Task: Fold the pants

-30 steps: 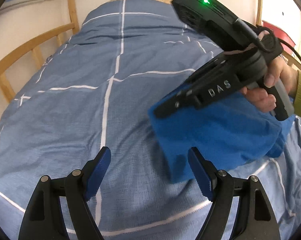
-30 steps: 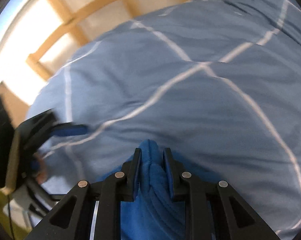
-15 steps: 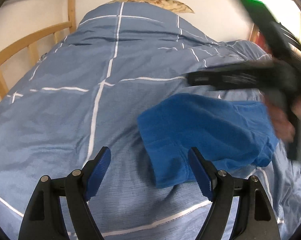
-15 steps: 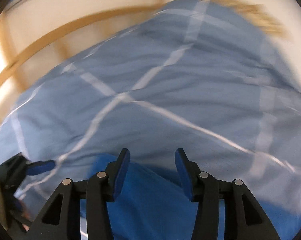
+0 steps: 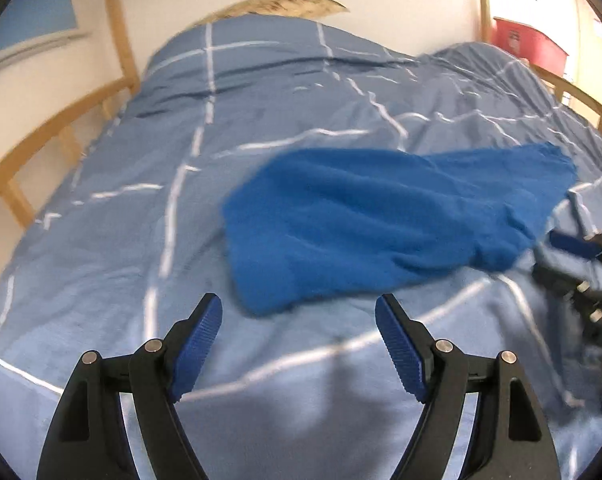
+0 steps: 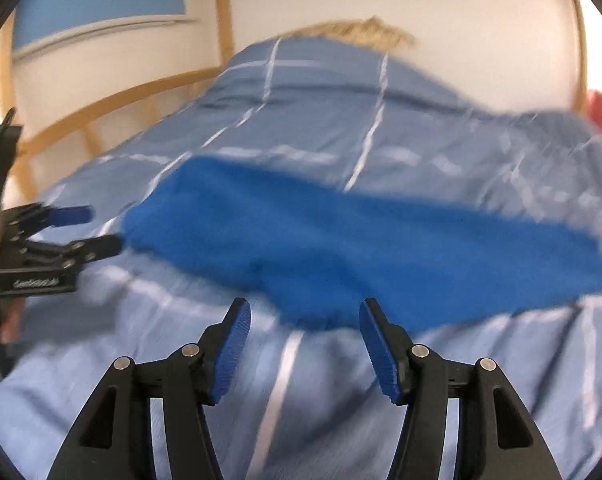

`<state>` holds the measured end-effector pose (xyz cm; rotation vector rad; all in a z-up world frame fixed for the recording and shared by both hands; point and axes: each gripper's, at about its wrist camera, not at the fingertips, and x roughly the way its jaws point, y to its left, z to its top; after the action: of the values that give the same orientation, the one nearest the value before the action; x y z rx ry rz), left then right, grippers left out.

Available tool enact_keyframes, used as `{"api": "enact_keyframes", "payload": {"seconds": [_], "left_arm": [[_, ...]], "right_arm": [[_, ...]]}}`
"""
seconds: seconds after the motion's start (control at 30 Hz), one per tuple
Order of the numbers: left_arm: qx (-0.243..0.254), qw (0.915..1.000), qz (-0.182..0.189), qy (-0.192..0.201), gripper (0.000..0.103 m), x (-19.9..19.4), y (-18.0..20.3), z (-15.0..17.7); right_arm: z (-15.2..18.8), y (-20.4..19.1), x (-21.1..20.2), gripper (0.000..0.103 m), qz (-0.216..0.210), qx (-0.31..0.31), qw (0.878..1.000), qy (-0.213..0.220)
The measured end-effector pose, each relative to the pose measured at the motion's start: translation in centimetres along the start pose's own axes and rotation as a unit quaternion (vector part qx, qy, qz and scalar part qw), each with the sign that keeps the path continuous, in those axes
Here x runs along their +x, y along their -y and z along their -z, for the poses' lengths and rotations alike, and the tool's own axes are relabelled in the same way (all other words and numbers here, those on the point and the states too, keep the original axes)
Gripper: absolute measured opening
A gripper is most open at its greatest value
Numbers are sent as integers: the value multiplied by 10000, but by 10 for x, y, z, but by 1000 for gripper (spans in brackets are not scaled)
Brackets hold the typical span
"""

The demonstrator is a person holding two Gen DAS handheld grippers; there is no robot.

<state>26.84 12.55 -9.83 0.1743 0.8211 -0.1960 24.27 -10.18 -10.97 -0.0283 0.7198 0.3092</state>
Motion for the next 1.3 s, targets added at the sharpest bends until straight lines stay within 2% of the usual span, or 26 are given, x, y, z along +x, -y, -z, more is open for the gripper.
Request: {"api": "enact_keyframes", "payload": {"seconds": [0.07,0.13,0.23,0.33,0.63,0.73,0.83,0.93,1.03,1.07,1.23,1.3], "left_arm": [[-69,9999,92,-84,78,3,3,1],[-134,9998,-5,-146,78,10,1,1],[-272,9992,-115,-275,78,19,-3,2],[-312,9988,-125,-366,78,24,-4,7],[-334,9990,-200,-224,78,24,-5,7],[-415,9986,-268,-205,78,26,-9,5],[-475,9977,-422,-255,78,32,-13,6],[-386,9977,-465,-315,78,38,-11,7],[-358,9977,-493,-304,78,38,-10,7],[-383,9976,-498,-299,78,37,-11,7],[-121,9979,-595,-208,78,30,-8,8],[-100,9978,-633,-196,78,27,-10,8]], "right_arm": [[2,2,4,56,-177,-27,9998,-57],[-4,2,9,48,-426,-78,9990,-86],[-9,-1,27,43,-713,-125,9965,-411],[-3,-6,36,39,-820,-55,9946,-641],[-11,2,41,39,-571,172,9975,-386],[-15,4,52,39,-738,302,9957,-471],[-9,5,65,39,-732,216,9939,-798],[-5,7,63,39,-744,265,9947,-652],[-12,3,54,27,-695,132,9969,-358],[-12,2,52,14,-634,66,9972,-379],[1,-7,36,12,-303,-438,9968,-600],[6,-9,34,12,-164,-412,9965,-711]]}}
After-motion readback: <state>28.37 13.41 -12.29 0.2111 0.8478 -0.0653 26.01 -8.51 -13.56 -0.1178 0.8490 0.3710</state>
